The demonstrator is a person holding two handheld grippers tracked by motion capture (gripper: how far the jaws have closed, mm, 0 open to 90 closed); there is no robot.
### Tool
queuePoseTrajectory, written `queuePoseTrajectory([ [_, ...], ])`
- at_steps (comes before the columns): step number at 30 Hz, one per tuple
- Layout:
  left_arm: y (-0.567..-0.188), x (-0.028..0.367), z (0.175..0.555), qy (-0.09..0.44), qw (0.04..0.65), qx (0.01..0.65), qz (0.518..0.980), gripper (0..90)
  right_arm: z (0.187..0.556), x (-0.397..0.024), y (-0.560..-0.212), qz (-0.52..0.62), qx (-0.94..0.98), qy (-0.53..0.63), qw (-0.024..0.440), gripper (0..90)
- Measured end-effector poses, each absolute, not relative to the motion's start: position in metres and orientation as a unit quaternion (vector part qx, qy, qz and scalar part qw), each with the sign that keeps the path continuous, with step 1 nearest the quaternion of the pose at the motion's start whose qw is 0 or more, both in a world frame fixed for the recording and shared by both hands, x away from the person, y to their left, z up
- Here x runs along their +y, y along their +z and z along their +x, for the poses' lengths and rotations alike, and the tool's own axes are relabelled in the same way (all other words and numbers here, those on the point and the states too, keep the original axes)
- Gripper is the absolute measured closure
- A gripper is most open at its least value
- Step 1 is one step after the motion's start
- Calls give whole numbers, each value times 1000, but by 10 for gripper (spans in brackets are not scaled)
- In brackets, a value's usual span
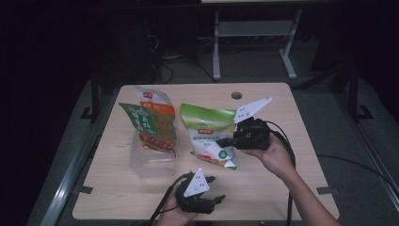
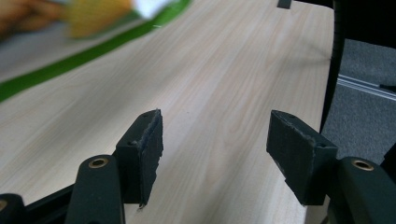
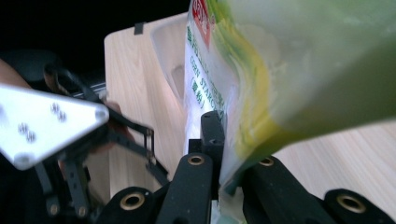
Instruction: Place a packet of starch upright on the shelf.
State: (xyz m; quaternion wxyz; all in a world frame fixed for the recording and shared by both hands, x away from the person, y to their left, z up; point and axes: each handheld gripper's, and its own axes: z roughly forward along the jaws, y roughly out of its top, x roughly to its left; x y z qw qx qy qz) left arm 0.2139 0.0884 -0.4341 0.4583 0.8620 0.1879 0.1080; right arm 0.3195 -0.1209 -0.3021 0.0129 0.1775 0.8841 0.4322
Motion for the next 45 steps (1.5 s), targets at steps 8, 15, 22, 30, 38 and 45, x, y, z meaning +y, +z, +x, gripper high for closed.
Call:
queuePoseTrajectory([
  [8, -435, 89, 211, 108, 460, 179, 863, 351, 324, -86, -284, 142, 892, 428, 15, 899],
  [15, -435, 92, 210, 102, 473, 181, 856, 351, 331, -56, -278, 112, 893, 436, 9, 899],
  [22, -436, 95, 208, 97, 474, 181, 856, 350, 334, -29, -275, 101, 892, 441, 4, 900],
  [30, -436, 95, 207, 92, 481, 185, 852, 348, 341, 6, -277, 81, 894, 440, -5, 900],
  [38, -436, 98, 208, 89, 484, 188, 850, 347, 347, 30, -286, 73, 896, 437, -13, 900],
  [45, -436, 99, 208, 90, 483, 187, 851, 347, 352, 51, -299, 64, 900, 431, -23, 900],
])
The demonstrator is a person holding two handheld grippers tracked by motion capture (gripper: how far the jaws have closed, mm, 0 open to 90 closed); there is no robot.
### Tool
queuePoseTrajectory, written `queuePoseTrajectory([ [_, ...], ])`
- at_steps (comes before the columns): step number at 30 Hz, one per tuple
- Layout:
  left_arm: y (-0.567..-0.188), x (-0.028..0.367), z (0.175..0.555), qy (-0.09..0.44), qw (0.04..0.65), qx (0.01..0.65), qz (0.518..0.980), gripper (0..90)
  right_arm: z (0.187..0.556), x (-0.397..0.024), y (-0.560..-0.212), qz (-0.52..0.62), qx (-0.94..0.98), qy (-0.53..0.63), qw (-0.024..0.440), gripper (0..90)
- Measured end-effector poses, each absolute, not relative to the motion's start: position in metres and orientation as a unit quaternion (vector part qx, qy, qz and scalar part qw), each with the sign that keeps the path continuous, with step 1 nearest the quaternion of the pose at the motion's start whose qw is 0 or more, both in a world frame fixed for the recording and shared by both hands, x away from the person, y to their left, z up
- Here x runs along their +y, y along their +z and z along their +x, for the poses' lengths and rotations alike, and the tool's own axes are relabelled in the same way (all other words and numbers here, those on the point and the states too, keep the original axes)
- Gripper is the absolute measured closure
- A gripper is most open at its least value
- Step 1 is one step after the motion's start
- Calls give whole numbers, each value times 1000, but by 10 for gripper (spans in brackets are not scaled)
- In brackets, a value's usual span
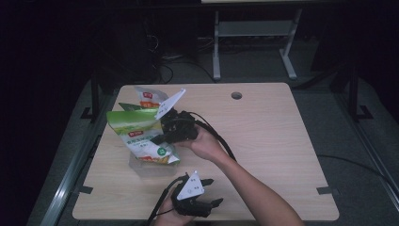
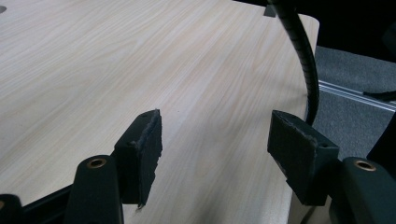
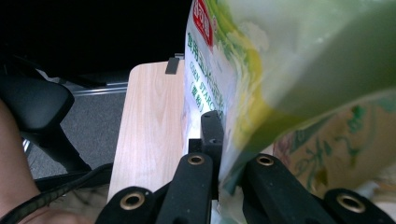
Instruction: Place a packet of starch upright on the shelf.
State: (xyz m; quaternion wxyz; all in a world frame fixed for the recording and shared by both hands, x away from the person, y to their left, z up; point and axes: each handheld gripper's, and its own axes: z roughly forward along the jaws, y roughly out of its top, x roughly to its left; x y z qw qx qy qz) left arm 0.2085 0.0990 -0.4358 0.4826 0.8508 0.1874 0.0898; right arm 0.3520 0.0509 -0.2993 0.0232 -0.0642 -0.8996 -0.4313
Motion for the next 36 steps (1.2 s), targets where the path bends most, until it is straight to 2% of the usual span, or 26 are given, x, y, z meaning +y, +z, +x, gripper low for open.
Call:
queuePoseTrajectory([
  [8, -437, 99, 208, 83, 484, 190, 850, 335, 359, 71, -316, -54, -904, -423, 35, 900],
  [16, -438, 98, 208, 79, 485, 189, 850, 336, 367, 71, -340, -67, -895, -438, 58, 900],
  [22, -438, 98, 208, 84, 481, 182, 853, 336, 365, 70, -363, -73, -894, -439, 62, 900],
  [36, -439, 97, 205, 87, 481, 176, 854, 336, 362, 61, -388, -76, -902, -422, 52, 899],
])
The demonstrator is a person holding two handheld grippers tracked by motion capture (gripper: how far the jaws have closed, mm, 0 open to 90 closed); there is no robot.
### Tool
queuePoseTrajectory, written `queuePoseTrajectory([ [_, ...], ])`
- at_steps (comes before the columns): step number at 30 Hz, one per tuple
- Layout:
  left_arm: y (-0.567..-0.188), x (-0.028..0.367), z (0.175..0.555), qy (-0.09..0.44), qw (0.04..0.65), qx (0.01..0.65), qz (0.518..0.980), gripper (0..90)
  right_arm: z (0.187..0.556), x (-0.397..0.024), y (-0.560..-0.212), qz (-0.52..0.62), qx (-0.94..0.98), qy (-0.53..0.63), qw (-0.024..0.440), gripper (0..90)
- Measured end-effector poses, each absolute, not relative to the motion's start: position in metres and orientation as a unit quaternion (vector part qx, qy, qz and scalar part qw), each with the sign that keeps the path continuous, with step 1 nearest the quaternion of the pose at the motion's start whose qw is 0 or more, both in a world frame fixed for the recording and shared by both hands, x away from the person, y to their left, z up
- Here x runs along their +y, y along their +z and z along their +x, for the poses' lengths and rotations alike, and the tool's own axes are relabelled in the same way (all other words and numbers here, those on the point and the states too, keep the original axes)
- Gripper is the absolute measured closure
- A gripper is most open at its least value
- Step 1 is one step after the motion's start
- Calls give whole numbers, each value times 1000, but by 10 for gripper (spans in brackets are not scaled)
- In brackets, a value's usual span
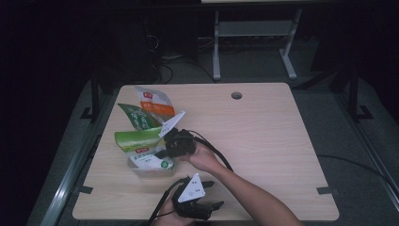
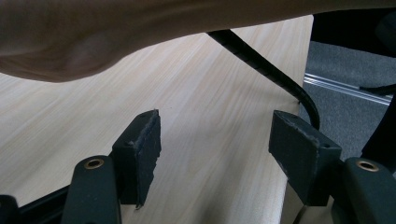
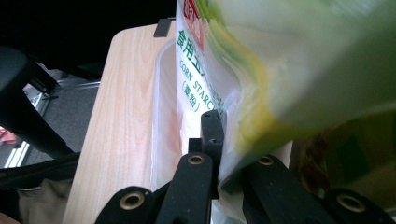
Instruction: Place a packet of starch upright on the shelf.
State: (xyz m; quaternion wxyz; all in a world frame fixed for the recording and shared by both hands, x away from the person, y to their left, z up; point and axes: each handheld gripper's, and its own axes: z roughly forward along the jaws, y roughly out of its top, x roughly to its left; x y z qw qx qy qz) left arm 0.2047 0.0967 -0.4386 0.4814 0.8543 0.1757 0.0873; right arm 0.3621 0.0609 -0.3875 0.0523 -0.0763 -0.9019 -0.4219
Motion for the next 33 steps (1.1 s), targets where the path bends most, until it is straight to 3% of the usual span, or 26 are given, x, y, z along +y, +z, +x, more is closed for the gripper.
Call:
queuePoseTrajectory([
  [8, -439, 95, 204, 87, 481, 175, 855, 335, 362, 58, -390, -90, -900, -422, 53, 879],
  [16, -439, 96, 205, 89, 478, 175, 856, 330, 365, 47, -379, -111, -889, -440, 56, 719],
  [33, -438, 99, 212, 97, 477, 195, 852, 302, 367, 27, -362, -121, -885, -446, 54, 558],
])
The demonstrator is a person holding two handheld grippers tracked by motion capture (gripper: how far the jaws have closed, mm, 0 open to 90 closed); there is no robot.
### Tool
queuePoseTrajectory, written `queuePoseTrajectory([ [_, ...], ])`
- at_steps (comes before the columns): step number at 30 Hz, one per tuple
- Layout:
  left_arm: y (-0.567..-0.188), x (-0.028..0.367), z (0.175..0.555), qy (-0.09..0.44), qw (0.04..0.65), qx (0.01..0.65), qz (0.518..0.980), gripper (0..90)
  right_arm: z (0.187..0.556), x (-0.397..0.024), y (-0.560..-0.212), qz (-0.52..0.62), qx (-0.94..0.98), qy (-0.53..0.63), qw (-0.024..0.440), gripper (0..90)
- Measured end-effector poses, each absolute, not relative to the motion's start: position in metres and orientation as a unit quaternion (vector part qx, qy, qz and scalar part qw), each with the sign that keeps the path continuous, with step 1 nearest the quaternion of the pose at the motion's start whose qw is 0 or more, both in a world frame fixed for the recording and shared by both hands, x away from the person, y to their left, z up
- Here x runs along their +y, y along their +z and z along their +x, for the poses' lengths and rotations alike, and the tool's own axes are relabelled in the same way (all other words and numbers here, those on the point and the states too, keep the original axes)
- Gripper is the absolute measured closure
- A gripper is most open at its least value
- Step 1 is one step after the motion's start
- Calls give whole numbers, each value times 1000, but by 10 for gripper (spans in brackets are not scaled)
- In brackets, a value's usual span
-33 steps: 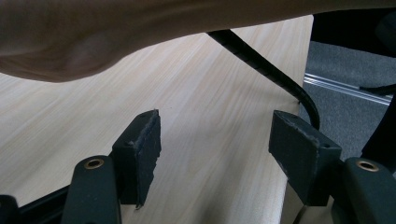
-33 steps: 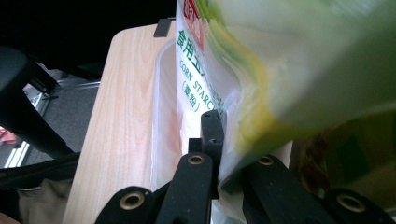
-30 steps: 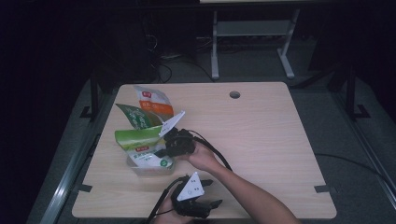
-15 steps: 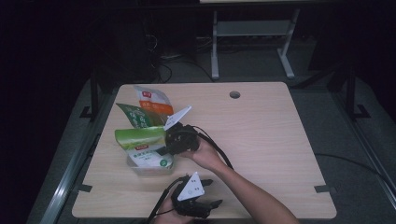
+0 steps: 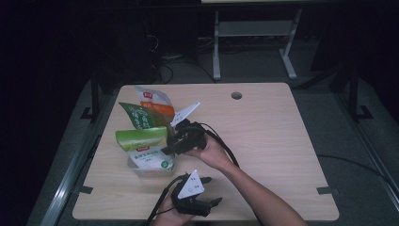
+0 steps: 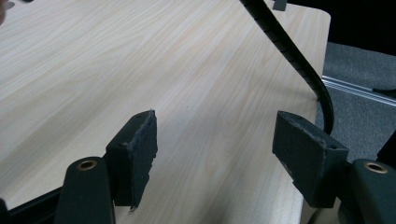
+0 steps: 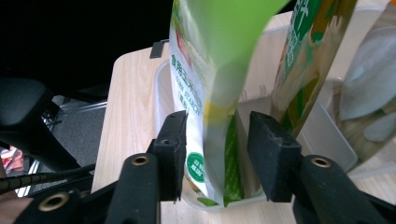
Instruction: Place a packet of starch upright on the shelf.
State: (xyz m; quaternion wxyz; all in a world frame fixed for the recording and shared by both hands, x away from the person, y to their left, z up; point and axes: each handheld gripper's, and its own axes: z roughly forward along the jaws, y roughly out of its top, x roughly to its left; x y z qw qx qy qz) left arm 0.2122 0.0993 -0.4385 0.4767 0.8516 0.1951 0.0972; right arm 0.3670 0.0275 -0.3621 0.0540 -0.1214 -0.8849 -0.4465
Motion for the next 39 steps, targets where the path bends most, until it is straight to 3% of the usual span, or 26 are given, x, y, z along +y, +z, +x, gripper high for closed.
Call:
queuePoseTrajectory([
  [39, -435, 103, 220, 108, 476, 203, 849, 282, 378, -28, -347, -179, -881, -436, 39, 430],
])
